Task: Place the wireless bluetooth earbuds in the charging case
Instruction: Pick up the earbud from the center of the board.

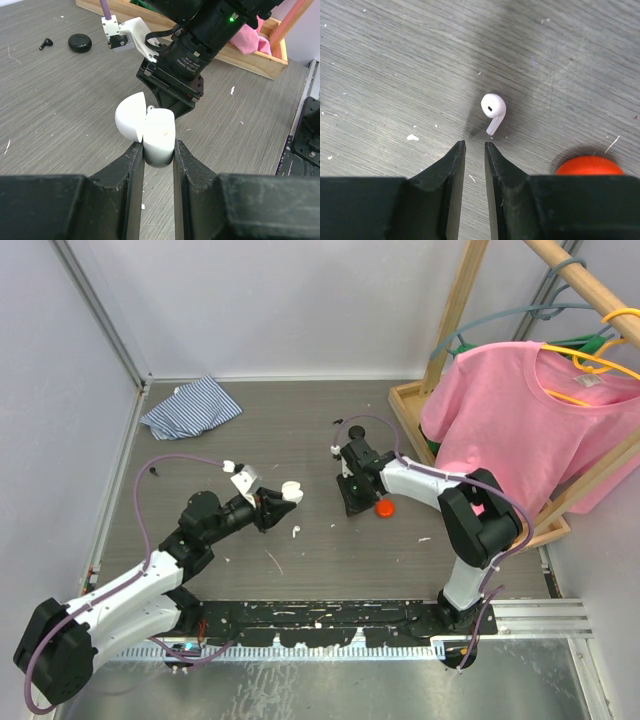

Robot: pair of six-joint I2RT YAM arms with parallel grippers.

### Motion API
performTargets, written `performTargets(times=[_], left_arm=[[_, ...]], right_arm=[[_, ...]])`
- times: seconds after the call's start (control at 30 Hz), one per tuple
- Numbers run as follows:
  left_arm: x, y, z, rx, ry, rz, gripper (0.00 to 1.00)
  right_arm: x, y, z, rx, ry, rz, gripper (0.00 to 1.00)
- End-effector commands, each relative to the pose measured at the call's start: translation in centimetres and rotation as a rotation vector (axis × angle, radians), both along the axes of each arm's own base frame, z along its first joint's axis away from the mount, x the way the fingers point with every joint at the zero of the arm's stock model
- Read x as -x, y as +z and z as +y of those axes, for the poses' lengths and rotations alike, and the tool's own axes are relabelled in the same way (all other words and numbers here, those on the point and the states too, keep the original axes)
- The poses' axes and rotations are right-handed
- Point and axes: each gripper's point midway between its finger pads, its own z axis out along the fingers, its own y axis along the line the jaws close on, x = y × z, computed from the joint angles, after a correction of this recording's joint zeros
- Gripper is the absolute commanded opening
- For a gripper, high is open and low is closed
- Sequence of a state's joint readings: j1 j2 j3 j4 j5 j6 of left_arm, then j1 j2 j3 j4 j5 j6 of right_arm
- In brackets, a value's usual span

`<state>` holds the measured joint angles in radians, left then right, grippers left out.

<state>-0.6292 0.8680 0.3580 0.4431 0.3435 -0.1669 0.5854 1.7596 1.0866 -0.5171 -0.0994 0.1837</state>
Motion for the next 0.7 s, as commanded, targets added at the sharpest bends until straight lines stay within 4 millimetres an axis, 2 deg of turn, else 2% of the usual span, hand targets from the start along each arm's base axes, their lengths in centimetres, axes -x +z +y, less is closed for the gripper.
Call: performTargets(times=[0.0,0.1,0.37,0.67], left_arm=[[-0.1,2.1,-0.1,0.034,0.001,-0.066,0.00],[-0.1,2.1,0.0,0.034,0.002,-0.067,0.00],[-0.1,2.1,0.0,0.035,0.007,-0.069,0.00],[-0.1,2.1,0.0,0.035,0.004,-0.069,0.00]], right_arm=[[-0.2,1.9,0.6,-0.045,-0.018,-0.043,0.29],[-0.5,2.1,0.8,-0.055,-0.019,-0.060,0.31],[-3.1,4.5,0.2,0.008,-0.010,-0.175,0.39],[-4.6,3.7,0.2,0.037,0.042,-0.165,0.41]])
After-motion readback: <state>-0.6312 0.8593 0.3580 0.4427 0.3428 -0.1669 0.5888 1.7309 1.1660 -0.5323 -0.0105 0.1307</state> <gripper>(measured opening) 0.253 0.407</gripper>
